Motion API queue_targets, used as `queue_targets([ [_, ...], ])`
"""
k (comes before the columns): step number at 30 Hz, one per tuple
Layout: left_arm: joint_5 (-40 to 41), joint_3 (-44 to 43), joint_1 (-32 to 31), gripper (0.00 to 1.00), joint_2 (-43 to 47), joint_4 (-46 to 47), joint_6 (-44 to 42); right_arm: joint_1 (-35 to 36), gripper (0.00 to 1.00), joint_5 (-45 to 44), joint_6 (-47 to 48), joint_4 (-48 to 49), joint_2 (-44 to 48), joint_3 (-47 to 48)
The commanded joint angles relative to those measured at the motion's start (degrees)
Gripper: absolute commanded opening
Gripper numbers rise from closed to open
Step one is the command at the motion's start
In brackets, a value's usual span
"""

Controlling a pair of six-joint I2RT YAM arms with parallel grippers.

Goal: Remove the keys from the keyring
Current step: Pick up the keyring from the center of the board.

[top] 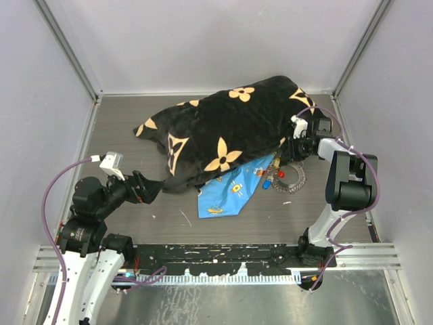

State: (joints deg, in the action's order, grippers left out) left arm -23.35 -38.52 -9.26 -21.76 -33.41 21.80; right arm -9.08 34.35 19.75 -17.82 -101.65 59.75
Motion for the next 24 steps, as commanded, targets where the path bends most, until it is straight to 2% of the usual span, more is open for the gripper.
queue_targets([
  [1,-1.09,-0.14,0.47,0.98,0.58,2.82,0.25,0.90,0.29,-2.49,-0.06,1.29,-0.90,2.10],
  [18,-1.43,-0.06,0.65,0.98,0.58,2.79,0.36,2.40,0.29,-3.18,0.64,0.42,-2.85,2.68],
  [24,-1.51,-0.05,0.75,0.98,0.41,2.82,0.43,2.40,0.23,-2.44,1.05,0.21,-2.62,2.52],
])
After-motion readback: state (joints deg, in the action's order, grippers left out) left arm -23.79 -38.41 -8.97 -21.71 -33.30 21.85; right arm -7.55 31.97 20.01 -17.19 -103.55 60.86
